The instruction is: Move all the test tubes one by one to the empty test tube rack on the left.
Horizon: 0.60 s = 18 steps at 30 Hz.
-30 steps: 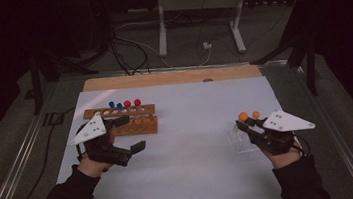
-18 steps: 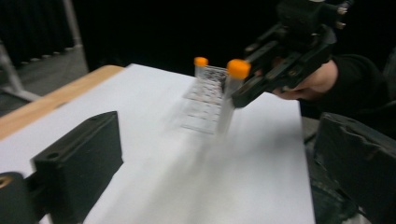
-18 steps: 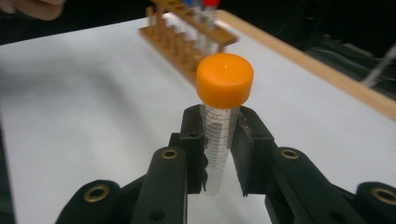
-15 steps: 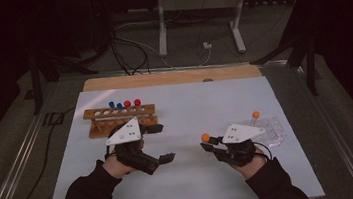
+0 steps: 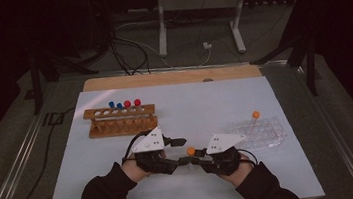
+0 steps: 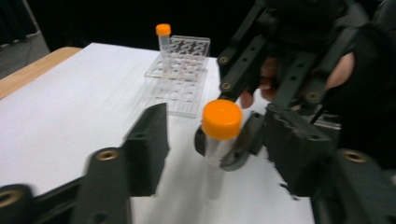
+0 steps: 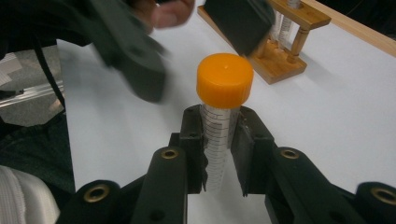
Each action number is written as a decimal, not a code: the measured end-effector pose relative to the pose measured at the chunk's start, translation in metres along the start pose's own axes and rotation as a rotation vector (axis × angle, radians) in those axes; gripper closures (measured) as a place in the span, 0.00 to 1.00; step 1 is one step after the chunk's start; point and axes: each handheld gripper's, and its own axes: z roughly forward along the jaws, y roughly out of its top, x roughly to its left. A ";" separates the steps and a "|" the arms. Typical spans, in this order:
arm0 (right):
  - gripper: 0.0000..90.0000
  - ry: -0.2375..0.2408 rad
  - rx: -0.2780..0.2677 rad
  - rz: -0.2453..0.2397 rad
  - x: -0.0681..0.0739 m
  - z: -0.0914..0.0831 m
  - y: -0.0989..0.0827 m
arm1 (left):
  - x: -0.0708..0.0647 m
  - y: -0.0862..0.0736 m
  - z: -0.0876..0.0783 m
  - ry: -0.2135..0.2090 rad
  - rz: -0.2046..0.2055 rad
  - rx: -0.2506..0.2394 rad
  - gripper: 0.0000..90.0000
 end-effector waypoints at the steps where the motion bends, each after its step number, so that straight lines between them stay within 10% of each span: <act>1: 0.83 0.001 0.000 0.000 0.000 0.000 0.000 | 0.000 0.000 0.001 0.003 0.001 0.005 0.57; 12: 0.81 0.008 -0.013 0.012 0.000 -0.002 0.000 | -0.002 0.003 0.003 -0.005 0.032 -0.008 0.79; 18: 0.52 -0.037 -0.090 0.035 -0.002 -0.011 0.002 | 0.007 0.011 -0.020 0.054 0.025 -0.014 0.79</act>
